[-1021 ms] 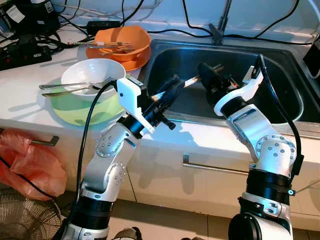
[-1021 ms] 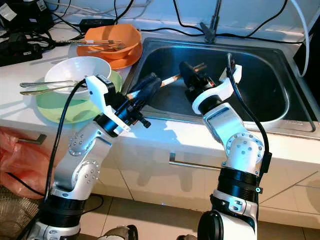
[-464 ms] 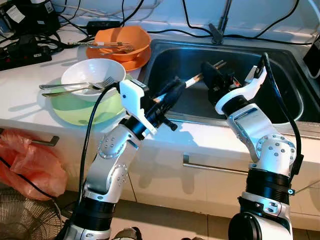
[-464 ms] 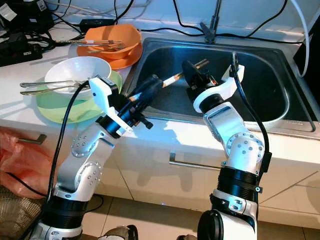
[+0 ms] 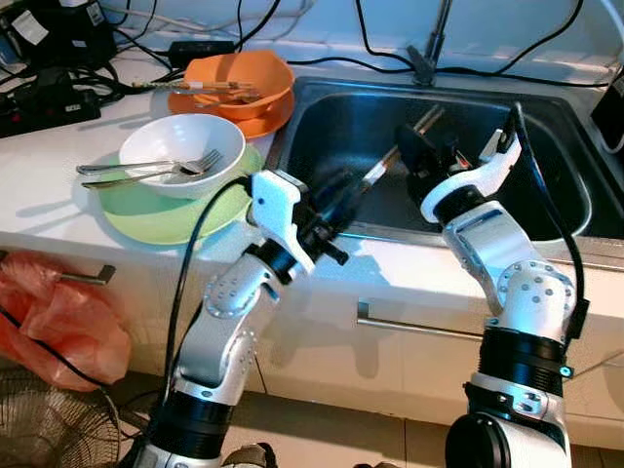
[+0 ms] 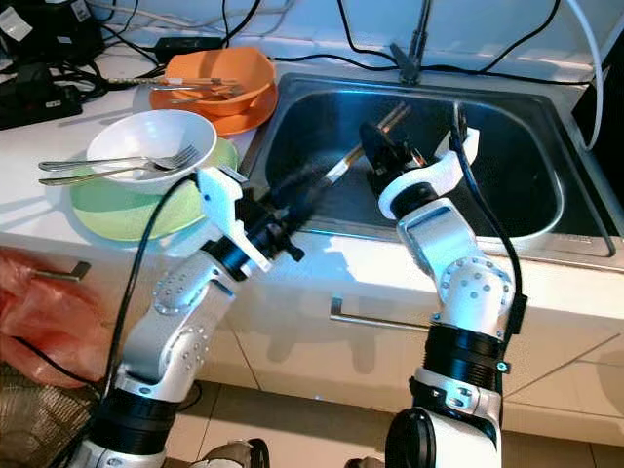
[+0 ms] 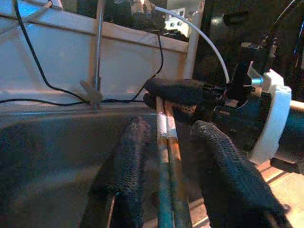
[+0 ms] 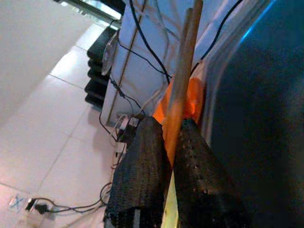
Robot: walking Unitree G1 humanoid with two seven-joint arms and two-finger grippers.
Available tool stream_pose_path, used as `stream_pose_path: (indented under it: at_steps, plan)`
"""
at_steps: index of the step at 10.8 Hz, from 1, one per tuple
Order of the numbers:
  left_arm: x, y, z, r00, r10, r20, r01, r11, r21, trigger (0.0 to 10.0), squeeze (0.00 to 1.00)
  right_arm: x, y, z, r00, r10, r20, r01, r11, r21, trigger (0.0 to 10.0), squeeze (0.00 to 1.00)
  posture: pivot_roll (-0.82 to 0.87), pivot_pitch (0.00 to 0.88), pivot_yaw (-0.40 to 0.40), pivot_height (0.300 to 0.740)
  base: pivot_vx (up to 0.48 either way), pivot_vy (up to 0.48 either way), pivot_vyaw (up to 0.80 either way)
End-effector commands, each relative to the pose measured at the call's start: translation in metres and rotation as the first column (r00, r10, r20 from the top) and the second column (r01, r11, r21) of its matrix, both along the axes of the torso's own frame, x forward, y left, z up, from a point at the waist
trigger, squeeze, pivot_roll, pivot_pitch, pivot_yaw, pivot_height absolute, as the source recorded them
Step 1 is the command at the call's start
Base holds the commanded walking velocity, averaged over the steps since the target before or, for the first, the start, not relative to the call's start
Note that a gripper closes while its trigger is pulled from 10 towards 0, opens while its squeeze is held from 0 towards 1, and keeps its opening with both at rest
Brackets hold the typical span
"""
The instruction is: Kitchen organization
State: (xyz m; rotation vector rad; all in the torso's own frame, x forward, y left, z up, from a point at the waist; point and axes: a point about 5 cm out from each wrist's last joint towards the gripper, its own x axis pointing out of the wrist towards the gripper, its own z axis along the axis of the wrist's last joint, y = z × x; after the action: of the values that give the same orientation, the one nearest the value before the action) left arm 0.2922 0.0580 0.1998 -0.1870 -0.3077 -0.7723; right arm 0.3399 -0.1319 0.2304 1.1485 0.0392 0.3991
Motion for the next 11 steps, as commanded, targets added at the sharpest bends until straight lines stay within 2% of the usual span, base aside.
stream_pose_path:
  at_steps: [1, 4, 6, 8, 10, 11]
  plan:
    - [-0.002, -0.002, 0.007, 0.999, -0.008, 0.032, 0.009, 1.0, -0.006, 10.0, 1.0, 0.004, -0.006, -0.007, 0.997, -0.06, -0.051, 0.058, 0.998, -0.041, 0.0, 0.0, 0.02, 0.106, 0.009, 0.74, 0.0, 0.0, 0.0]
    - [-0.004, -0.002, 0.011, 0.999, -0.006, 0.043, 0.006, 1.0, -0.001, 10.0, 1.0, 0.01, -0.017, -0.011, 0.985, -0.157, -0.069, 0.151, 0.985, -0.082, 0.0, 0.0, 0.02, 0.103, 0.007, 0.74, 0.0, 0.0, 0.0]
    - [-0.006, 0.002, 0.011, 0.999, -0.001, 0.044, 0.001, 1.0, -0.006, 10.0, 1.0, 0.019, -0.033, -0.009, 0.96, -0.277, -0.031, 0.267, 0.947, -0.179, 0.0, 0.0, 0.03, 0.102, 0.012, 0.74, 0.0, 0.0, 0.0]
    - [-0.009, 0.002, 0.007, 0.999, -0.004, 0.033, 0.004, 1.0, 0.009, 10.0, 1.0, 0.031, -0.045, -0.005, 0.935, -0.353, 0.009, 0.346, 0.911, -0.224, 0.0, 0.0, 0.03, 0.101, 0.011, 0.74, 0.0, 0.0, 0.0]
    - [-0.01, 0.001, -0.004, 1.0, -0.019, -0.006, 0.019, 0.997, 0.079, 10.0, 1.0, 0.043, -0.054, -0.005, 0.909, -0.409, 0.08, 0.409, 0.84, -0.356, 0.0, 0.0, 0.04, 0.101, 0.01, 0.74, 0.0, 0.0, 0.0]
    - [-0.009, 0.004, -0.016, 0.999, -0.022, -0.046, 0.029, 0.986, 0.163, 10.0, 1.0, 0.05, -0.054, -0.009, 0.906, -0.388, 0.168, 0.414, 0.734, -0.539, 0.0, 0.0, 0.05, 0.105, 0.009, 0.74, 0.0, 0.0, 0.0]
